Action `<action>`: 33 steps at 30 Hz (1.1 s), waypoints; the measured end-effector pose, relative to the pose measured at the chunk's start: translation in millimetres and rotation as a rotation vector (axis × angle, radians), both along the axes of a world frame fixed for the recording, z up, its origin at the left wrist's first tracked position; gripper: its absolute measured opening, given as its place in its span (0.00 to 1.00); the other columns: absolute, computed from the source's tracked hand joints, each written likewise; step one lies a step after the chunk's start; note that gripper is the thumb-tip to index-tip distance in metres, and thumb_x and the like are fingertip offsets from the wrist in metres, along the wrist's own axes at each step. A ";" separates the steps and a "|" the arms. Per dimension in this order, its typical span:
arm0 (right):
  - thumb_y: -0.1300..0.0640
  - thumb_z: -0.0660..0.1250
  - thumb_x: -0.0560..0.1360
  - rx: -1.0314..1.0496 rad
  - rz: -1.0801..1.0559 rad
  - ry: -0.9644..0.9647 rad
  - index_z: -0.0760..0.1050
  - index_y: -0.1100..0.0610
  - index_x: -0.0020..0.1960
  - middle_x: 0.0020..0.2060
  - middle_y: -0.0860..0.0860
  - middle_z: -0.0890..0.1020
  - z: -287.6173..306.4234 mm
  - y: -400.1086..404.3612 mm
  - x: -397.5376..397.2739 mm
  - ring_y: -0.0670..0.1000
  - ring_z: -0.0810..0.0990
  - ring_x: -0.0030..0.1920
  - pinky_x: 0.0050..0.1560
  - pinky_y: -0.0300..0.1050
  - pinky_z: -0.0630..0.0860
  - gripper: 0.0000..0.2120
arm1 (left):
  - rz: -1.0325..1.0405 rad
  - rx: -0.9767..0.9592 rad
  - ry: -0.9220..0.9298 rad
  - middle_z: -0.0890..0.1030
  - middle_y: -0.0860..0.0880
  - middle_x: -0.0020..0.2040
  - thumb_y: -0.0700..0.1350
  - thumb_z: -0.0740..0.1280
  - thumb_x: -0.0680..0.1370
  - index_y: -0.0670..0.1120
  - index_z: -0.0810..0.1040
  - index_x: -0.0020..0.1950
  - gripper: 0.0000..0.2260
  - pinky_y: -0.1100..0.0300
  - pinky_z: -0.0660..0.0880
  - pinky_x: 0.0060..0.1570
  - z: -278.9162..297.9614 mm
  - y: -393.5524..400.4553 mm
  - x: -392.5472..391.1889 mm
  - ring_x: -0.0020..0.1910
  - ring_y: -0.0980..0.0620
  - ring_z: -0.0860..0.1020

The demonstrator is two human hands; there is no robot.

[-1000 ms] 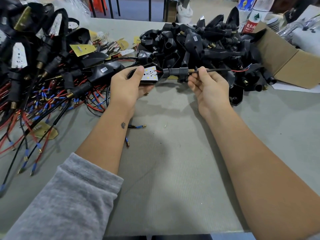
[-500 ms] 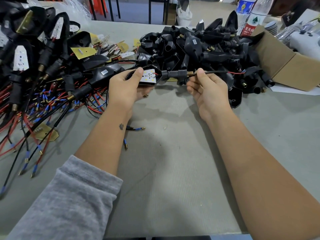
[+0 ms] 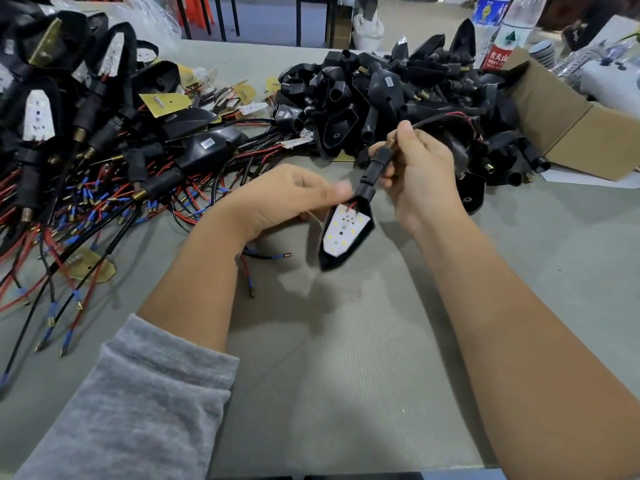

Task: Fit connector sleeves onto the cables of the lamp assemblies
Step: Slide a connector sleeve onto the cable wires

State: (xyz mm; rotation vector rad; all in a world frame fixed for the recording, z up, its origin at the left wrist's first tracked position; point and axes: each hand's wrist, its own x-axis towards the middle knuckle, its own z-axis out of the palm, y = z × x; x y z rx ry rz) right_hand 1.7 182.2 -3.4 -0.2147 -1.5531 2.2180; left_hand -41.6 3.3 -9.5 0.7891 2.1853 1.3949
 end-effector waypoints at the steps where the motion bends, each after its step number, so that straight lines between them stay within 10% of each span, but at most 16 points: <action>1: 0.58 0.57 0.83 0.017 0.044 -0.010 0.70 0.59 0.41 0.31 0.55 0.80 -0.7 -5.2 0.1 0.46 0.67 0.24 0.25 0.38 0.64 0.13 | 0.034 0.006 0.001 0.85 0.54 0.38 0.72 0.60 0.68 0.54 0.85 0.36 0.26 0.63 0.72 0.43 0.2 1.7 -0.8 0.38 0.59 0.80; 4: 0.59 0.58 0.83 0.123 0.195 -0.057 0.70 0.59 0.41 0.31 0.57 0.79 -4.1 -20.1 0.8 0.47 0.66 0.24 0.24 0.38 0.63 0.12 | 0.243 0.163 -0.114 0.85 0.51 0.38 0.66 0.46 0.80 0.48 0.84 0.38 0.33 0.63 0.74 0.38 -3.2 11.9 -3.8 0.37 0.56 0.82; 12: 0.62 0.61 0.80 0.416 0.579 -0.177 0.73 0.60 0.36 0.33 0.61 0.74 -10.2 -39.2 4.3 0.52 0.66 0.27 0.22 0.38 0.61 0.14 | 0.420 0.509 -0.312 0.86 0.48 0.48 0.53 0.49 0.85 0.47 0.79 0.54 0.20 0.56 0.79 0.44 -5.4 11.1 -10.6 0.48 0.50 0.84; 19: 0.62 0.62 0.78 0.604 0.596 -0.221 0.74 0.58 0.34 0.33 0.60 0.74 -8.3 -42.6 5.9 0.51 0.68 0.26 0.24 0.40 0.63 0.14 | 0.474 0.678 -0.331 0.77 0.53 0.29 0.47 0.58 0.84 0.47 0.80 0.53 0.11 0.64 0.75 0.31 -3.8 11.7 -9.5 0.30 0.55 0.78; 26: 0.55 0.64 0.80 0.663 0.541 -0.228 0.74 0.60 0.36 0.24 0.49 0.73 -10.5 -42.8 5.8 0.45 0.66 0.22 0.24 0.38 0.62 0.15 | 0.570 0.766 -0.374 0.82 0.52 0.32 0.42 0.59 0.83 0.44 0.78 0.45 0.11 0.62 0.78 0.35 -3.5 11.6 -11.0 0.33 0.56 0.81; 33: 0.54 0.65 0.80 0.646 0.518 -0.209 0.74 0.58 0.34 0.34 0.60 0.71 -8.1 -38.4 7.5 0.55 0.64 0.33 0.36 0.48 0.60 0.16 | 0.733 0.954 -0.377 0.82 0.51 0.30 0.39 0.61 0.83 0.42 0.77 0.45 0.09 0.64 0.79 0.40 -3.9 9.7 -16.1 0.32 0.57 0.80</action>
